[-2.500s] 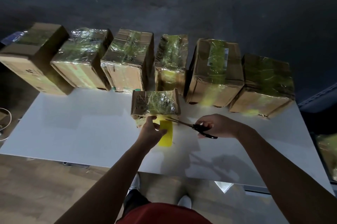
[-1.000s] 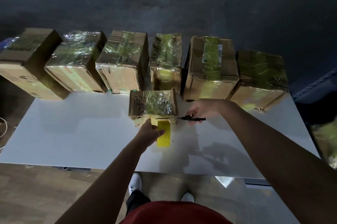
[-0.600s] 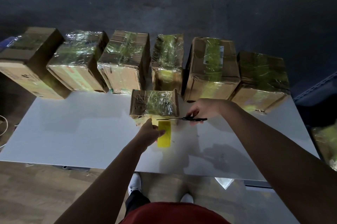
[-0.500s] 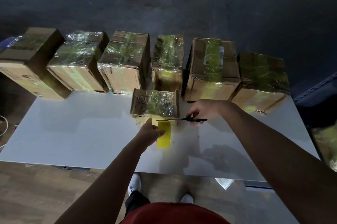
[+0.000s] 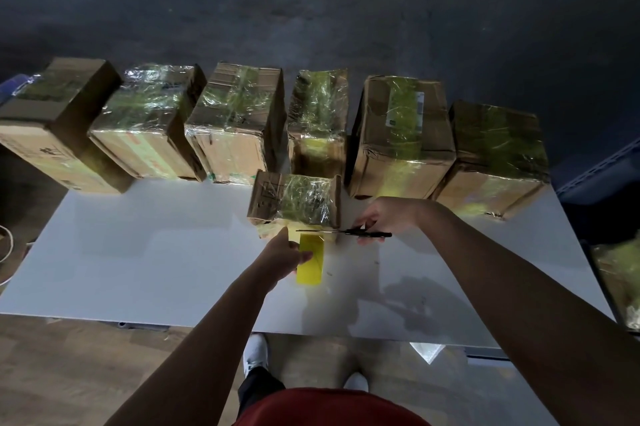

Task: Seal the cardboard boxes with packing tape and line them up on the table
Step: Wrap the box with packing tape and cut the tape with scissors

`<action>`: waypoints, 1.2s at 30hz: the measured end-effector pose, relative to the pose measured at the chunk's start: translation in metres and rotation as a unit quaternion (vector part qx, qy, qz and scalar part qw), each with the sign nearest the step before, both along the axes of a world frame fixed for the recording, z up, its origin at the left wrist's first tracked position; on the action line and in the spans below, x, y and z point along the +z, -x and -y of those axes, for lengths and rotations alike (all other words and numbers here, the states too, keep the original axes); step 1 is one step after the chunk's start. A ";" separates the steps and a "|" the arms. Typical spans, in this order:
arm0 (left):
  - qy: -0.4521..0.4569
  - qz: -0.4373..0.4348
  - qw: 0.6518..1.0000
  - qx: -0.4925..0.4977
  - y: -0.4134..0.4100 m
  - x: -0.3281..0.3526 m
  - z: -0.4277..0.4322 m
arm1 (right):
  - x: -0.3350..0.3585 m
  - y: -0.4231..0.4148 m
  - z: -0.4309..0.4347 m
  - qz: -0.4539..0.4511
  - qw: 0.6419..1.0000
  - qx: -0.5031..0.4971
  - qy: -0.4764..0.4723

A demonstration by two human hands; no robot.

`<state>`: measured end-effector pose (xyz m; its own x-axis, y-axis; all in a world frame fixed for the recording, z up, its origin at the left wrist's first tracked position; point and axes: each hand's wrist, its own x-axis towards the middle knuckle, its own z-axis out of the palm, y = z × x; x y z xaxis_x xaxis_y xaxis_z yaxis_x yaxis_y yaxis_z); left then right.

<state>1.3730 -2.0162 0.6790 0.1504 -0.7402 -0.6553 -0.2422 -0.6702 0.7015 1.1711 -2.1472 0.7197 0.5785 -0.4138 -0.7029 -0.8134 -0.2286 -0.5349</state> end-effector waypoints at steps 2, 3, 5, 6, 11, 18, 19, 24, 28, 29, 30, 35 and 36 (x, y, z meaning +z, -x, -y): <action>-0.005 -0.010 1.000 0.001 -0.001 0.001 0.000 | 0.003 0.000 -0.001 0.005 1.000 -0.015 -0.016; -0.007 -0.013 1.000 0.000 -0.002 0.001 0.001 | 0.005 -0.001 -0.002 0.009 0.999 -0.024 -0.027; -0.009 -0.017 1.000 0.002 -0.003 0.002 0.001 | 0.008 -0.002 -0.002 0.014 0.999 -0.029 -0.033; -0.010 -0.018 1.000 0.002 -0.004 0.002 0.001 | 0.009 -0.002 -0.002 0.016 0.999 -0.031 -0.036; -0.015 -0.016 1.000 0.002 -0.007 0.000 0.004 | 0.011 -0.002 -0.004 0.016 0.998 -0.035 -0.042; -0.013 -0.010 1.000 -0.011 -0.008 0.002 0.005 | 0.004 -0.002 -0.004 0.001 1.000 0.015 -0.008; -0.013 -0.007 1.000 -0.012 -0.008 0.001 0.006 | 0.004 -0.002 -0.005 0.008 1.000 0.010 -0.009; -0.017 0.000 1.000 -0.018 -0.009 0.001 0.007 | 0.007 0.000 -0.009 0.038 0.998 -0.023 -0.038; -0.023 0.004 0.999 -0.031 -0.010 0.002 0.009 | 0.008 -0.001 -0.009 0.035 0.998 -0.022 -0.038; -0.022 0.006 0.999 -0.034 -0.011 0.002 0.009 | 0.008 -0.002 -0.009 0.034 0.999 -0.018 -0.035; -0.021 0.010 0.999 -0.038 -0.012 0.002 0.009 | 0.007 -0.002 -0.009 0.030 0.999 -0.010 -0.029; -0.026 0.029 0.996 -0.076 -0.013 0.001 0.006 | -0.002 0.001 -0.011 -0.018 0.999 0.041 0.003; -0.029 0.026 0.997 -0.074 -0.013 0.000 0.005 | -0.004 0.003 -0.013 -0.018 0.999 0.038 0.010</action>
